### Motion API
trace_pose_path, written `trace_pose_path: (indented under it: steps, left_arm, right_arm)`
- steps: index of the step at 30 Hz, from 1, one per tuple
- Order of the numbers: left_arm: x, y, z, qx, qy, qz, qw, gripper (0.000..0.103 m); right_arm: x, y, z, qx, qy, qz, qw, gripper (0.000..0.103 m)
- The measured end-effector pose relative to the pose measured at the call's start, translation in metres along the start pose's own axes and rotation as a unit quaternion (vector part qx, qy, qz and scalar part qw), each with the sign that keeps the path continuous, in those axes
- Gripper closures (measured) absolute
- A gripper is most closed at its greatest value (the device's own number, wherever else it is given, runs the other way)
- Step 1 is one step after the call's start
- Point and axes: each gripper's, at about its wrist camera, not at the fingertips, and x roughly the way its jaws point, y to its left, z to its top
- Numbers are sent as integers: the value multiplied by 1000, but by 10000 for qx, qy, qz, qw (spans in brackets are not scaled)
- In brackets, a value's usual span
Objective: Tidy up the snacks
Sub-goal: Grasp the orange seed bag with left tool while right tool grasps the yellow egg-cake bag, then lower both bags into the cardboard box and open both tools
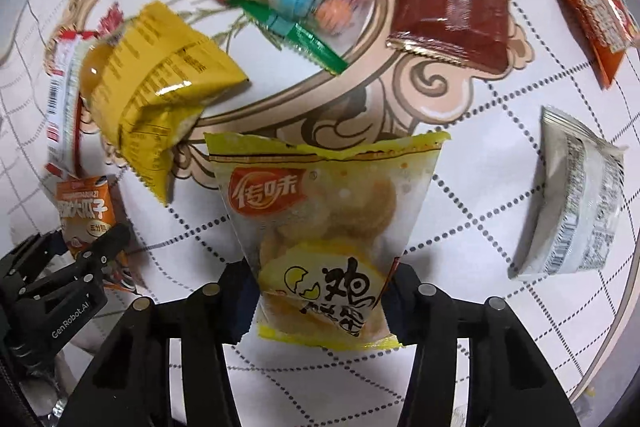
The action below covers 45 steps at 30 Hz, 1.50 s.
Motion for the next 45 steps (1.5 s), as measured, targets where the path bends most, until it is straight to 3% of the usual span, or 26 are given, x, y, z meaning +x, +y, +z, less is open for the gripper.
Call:
trace_pose_path:
  steps: [9, 14, 17, 18, 21, 24, 26, 30, 37, 45]
  left_arm:
    - [-69, 2, 9, -61, -307, -763, 9966, 55]
    - [-125, -13, 31, 114, -793, -1189, 9897, 55]
    - [-153, -22, 65, 193, -952, -1496, 9840, 55]
    - [-162, -30, 78, 254, -1005, -1587, 9819, 55]
    - [-181, -62, 127, 430, -1212, -1651, 9779, 55]
    - [-204, -79, 167, 624, -1475, -1507, 9755, 55]
    - [-218, -84, 197, 762, -1581, -1307, 9758, 54]
    - [-216, -92, 259, 832, -1515, -1012, 9797, 54]
    - [-172, -91, 351, 790, -1054, -516, 9899, 54]
    - [-110, -84, 410, 712, -472, -170, 9962, 54]
  right_arm:
    - [-75, -45, 2, 256, -249, 779, 9963, 50]
    - [-133, -62, 13, 310, -578, 1168, 9910, 51]
    - [-178, -67, 21, 296, -882, 1328, 9868, 51]
    - [-191, -62, 7, 274, -996, 1351, 9854, 51]
    - [-220, -59, 33, 267, -1346, 1414, 9804, 51]
    - [-241, -56, 70, 292, -1735, 1334, 9753, 51]
    - [-258, -61, 99, 263, -2004, 1066, 9735, 50]
    - [-269, -63, 160, 372, -2174, 739, 9726, 50]
    - [-248, -87, 253, 661, -1747, 312, 9819, 50]
    - [-184, -95, 317, 858, -1206, -40, 9890, 50]
